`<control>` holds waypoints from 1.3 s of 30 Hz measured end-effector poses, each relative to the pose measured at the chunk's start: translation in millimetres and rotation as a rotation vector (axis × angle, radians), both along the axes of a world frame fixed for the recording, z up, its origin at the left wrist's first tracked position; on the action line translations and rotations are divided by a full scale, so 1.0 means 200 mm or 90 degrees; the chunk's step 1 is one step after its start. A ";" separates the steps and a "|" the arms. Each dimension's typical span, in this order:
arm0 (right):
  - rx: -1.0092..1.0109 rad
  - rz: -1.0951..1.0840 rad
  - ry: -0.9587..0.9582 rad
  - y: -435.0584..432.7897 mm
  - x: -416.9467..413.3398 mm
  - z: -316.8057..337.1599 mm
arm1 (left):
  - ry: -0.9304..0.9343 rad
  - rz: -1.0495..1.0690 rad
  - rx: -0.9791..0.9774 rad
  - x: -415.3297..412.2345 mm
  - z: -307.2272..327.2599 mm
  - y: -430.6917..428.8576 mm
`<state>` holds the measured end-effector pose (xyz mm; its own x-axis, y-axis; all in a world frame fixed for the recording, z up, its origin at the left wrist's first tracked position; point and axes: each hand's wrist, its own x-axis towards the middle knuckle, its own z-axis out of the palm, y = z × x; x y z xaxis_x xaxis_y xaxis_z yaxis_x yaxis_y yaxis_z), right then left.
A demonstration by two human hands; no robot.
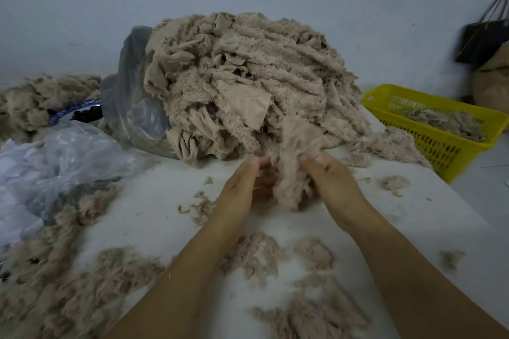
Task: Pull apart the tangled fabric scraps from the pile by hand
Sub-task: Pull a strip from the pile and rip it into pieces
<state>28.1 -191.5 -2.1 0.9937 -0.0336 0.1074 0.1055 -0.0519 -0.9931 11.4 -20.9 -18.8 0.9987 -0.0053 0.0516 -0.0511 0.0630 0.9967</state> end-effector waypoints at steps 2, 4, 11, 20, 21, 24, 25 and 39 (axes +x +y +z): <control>0.396 -0.023 -0.048 -0.09 0.03 0.06 | -0.023 -0.027 0.099 -0.01 -0.02 -0.01; 0.629 -0.048 -0.071 -0.18 0.06 0.07 | -0.043 -0.050 0.195 -0.02 -0.03 -0.02; -0.308 -0.150 -0.005 -0.08 0.08 -0.10 | -0.049 -0.008 0.198 0.00 -0.04 -0.01; -0.369 0.109 -0.264 0.10 -0.03 -0.07 | 0.005 0.001 0.112 0.00 -0.02 -0.01; -0.394 0.140 -0.290 0.12 -0.04 -0.08 | 0.020 0.020 0.064 0.00 -0.01 0.00; -0.361 0.201 -0.269 0.15 -0.05 -0.10 | 0.087 0.055 -0.126 0.01 0.01 0.04; -0.313 0.180 -0.250 0.14 -0.05 -0.09 | 0.100 0.044 -0.180 0.01 0.01 0.05; -0.102 -0.044 -0.050 0.07 -0.01 -0.08 | 0.054 0.036 0.043 -0.03 0.02 -0.01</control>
